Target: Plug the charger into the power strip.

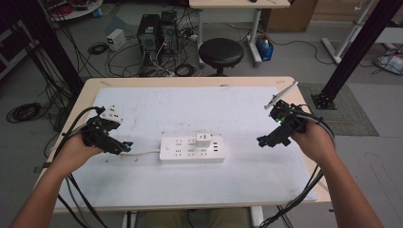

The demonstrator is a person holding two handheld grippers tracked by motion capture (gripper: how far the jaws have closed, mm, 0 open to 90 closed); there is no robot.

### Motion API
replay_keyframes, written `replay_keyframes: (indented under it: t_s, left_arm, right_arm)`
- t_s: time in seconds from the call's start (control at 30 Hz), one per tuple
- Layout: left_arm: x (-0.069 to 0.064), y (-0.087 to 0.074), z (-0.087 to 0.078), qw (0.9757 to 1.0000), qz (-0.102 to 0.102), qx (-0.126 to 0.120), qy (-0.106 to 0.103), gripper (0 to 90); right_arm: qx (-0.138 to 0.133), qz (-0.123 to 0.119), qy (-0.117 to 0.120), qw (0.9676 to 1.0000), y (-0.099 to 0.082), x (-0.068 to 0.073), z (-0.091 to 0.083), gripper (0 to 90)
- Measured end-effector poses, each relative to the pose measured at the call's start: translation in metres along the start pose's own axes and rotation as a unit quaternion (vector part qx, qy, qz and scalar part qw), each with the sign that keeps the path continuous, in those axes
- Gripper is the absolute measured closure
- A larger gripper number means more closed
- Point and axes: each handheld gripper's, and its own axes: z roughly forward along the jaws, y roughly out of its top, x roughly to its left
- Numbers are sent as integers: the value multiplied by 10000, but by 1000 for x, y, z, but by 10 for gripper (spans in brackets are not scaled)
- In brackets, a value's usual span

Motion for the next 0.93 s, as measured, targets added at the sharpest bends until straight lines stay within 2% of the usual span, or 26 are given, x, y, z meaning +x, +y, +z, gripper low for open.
replay_keyframes:
  t_s: [0.6,0.93]
  left_arm:
    - [1,-4,1,10000,-67,53,41,181]
    - [-1,-3,7,10000,-42,69,23,181]
  right_arm:
    - [149,-5,86,9999,-5,3,20,8]
    - [71,113,68,9999,-14,1,23,8]
